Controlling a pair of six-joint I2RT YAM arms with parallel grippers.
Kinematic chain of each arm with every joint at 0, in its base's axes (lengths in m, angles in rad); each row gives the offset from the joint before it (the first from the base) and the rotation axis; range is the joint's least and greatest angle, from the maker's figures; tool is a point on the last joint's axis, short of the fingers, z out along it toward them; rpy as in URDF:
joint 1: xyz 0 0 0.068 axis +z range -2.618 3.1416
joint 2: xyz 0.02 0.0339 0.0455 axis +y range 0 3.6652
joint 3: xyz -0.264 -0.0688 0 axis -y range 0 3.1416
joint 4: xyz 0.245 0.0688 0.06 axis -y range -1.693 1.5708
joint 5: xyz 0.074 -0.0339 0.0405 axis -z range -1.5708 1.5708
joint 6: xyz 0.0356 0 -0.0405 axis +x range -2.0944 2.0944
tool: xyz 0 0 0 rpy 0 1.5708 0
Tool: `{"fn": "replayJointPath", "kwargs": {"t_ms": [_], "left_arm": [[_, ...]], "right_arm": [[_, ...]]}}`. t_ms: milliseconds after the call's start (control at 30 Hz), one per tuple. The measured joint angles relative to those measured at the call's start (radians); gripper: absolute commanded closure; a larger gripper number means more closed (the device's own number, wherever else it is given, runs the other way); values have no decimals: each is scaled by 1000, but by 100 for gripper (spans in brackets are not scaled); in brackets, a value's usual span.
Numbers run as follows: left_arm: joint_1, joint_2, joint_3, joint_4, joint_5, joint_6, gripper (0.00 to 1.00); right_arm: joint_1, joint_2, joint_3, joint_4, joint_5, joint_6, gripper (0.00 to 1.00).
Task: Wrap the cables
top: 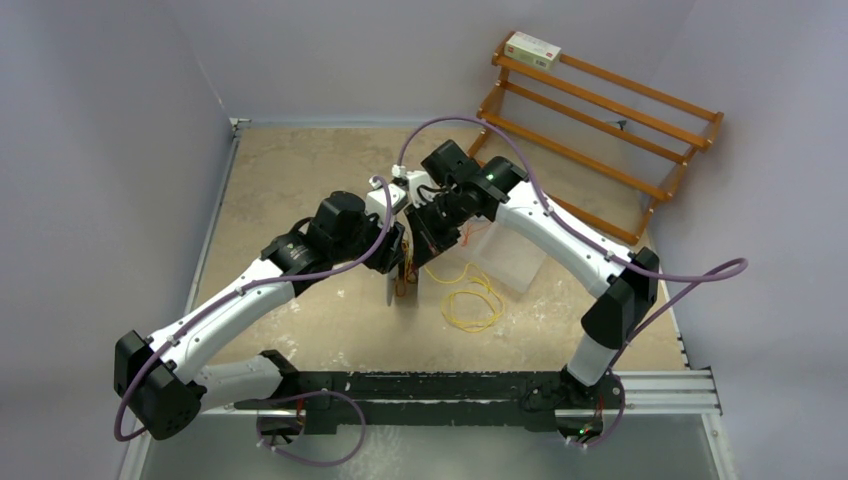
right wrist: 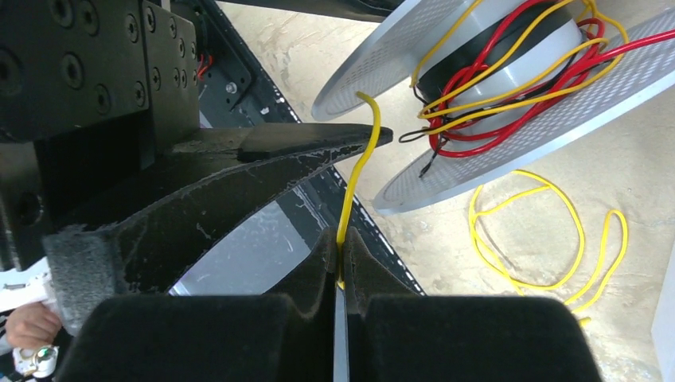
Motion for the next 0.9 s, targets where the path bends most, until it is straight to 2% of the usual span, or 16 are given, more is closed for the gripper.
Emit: {"fn": "replayJointPath", "kwargs": {"t_ms": [433,900], "left_arm": [[0,3,0,-1,8,7,67],[0,3,0,0,26,15,86]], "right_arm": [[8,38,0,23,-22,0,100],[10,50,0,56,-26,19,100]]}}
